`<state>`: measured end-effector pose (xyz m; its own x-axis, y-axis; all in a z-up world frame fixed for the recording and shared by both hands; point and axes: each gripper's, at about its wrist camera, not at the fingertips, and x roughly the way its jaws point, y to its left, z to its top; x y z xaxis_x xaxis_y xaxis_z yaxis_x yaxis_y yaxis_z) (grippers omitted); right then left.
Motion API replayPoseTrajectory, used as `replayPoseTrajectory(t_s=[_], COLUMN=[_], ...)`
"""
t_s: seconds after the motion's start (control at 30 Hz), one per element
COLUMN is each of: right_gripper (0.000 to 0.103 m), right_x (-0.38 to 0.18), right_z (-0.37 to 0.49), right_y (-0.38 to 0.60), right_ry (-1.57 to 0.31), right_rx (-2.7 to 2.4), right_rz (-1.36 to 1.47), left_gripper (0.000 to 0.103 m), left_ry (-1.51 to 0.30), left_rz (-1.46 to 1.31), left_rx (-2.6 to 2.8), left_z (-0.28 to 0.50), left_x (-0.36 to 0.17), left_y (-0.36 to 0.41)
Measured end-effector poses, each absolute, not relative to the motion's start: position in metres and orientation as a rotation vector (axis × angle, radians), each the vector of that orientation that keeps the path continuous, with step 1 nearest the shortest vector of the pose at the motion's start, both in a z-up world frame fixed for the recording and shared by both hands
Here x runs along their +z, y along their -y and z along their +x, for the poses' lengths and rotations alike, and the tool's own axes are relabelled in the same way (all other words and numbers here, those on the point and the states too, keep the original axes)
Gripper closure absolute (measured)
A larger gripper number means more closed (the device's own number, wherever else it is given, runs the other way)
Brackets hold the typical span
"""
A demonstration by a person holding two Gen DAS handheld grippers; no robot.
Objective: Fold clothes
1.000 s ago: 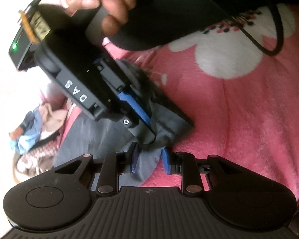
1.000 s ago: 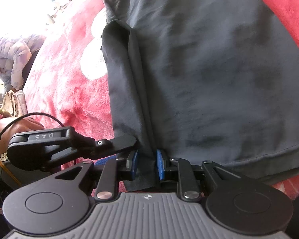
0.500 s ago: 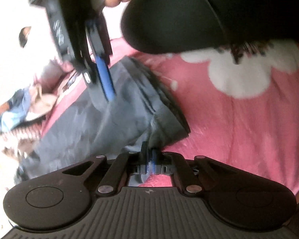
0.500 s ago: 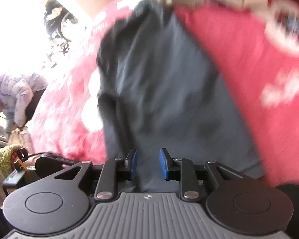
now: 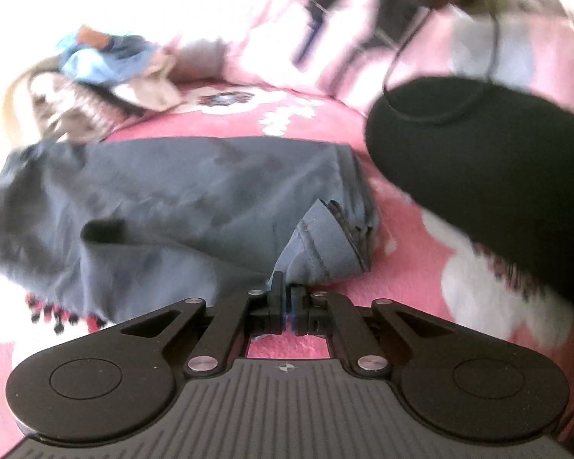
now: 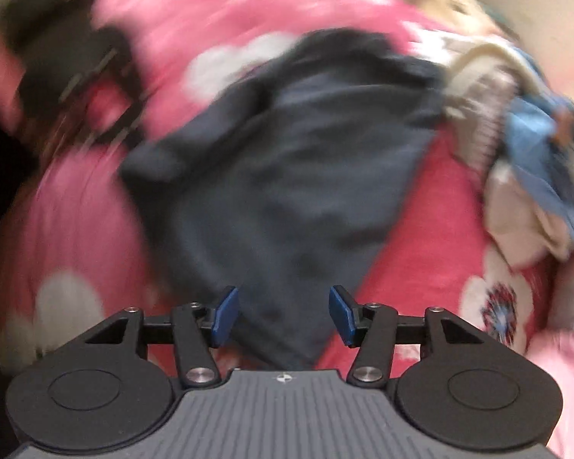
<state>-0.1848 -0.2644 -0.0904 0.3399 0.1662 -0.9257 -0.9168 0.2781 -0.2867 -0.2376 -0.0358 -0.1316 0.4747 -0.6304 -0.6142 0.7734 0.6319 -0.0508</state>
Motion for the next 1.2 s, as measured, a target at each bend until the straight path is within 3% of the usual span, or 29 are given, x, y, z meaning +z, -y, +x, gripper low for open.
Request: replayPoseTrajectory(t_s=[0.37,0.53,0.8,0.87,1.0,1.07,1.2], right_gripper=[0.036,0.036,0.055,0.063,0.068,0.081,0.092], right_x=[-0.181,-0.183,-0.173,-0.170,-0.165,-0.164,-0.161], right_z=[-0.235,-0.224,-0.218,-0.213,-0.209,-0.209,-0.208], right_y=[0.215,0.219,0.230,0.234,0.239,0.240,0.243], right_ry=[-0.810,-0.849,-0.841,-0.847,-0.839,-0.831,-0.822], right_rx=[0.851,0.783,0.691,0.657,0.625,0.623,0.616], right_rz=[-1.351,-1.354,-1.329,-1.306,-1.286,-1.277,-1.258], left_gripper=[0.102,0.102,0.102,0.102,0.102,0.102,0.102], left_ry=[-0.624,-0.610,-0.598,-0.596,-0.596,-0.598,-0.597], left_rz=[0.050,0.009,-0.013,-0.015,-0.019,-0.023,-0.033], left_rx=[-0.767,-0.748,-0.721,-0.717,-0.708,-0.701,-0.690], left_z=[-0.241,-0.244,-0.246,-0.247,-0.247,-0.246,-0.245], left_x=[-0.127,-0.125,-0.125,-0.124,-0.123,-0.123,-0.123], left_y=[0.017,0.010,0.005,0.005,0.005,0.004,0.003])
